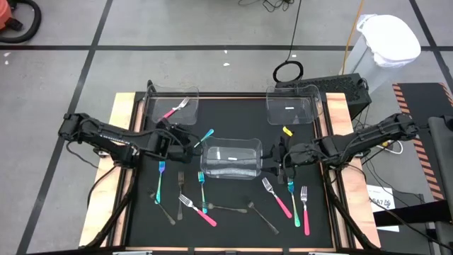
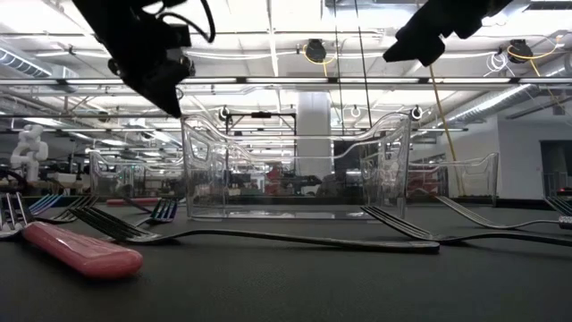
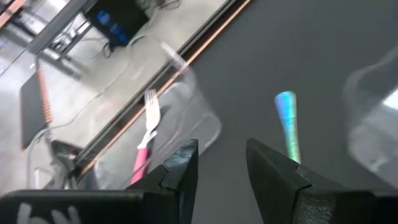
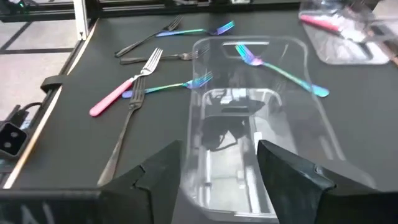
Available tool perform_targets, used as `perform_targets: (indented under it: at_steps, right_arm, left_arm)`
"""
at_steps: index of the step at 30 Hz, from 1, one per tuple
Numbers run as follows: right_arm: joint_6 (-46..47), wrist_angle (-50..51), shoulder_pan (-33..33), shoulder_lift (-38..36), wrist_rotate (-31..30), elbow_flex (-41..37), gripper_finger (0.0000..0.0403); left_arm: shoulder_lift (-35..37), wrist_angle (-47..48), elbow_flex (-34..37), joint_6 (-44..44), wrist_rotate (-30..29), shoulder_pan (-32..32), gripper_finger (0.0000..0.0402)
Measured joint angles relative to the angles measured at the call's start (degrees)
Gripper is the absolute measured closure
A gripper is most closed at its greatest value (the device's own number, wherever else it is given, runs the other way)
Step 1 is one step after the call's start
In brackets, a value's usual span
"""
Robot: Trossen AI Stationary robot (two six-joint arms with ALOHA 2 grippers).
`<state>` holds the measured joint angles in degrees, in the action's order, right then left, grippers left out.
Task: Sort silverware by color (type)
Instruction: Put the pink fork into the left transparent bin
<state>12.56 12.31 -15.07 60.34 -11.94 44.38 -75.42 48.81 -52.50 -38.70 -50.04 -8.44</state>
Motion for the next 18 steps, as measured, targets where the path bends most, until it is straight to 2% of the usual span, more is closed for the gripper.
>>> perform_targets:
  at_steps: [8,12,18]
  right_arm:
    - [7.2,0.0,-4.5,2.4,-0.6,0.0,0.02]
    - [13.3,0.8,-9.3,4.0,-5.0,0.0,0.02]
    - [24.9,0.9,-16.5,7.4,-9.4,0.0,0.02]
  left_arm:
    - [0.1,-0.4,-2.0,0.1,1.4,-4.4,0.0265]
    - [0.1,-0.6,-3.3,0.5,2.0,-6.4,0.0265]
    - [0.1,-4.3,-3.4,6.1,2.2,-8.2,0.0265]
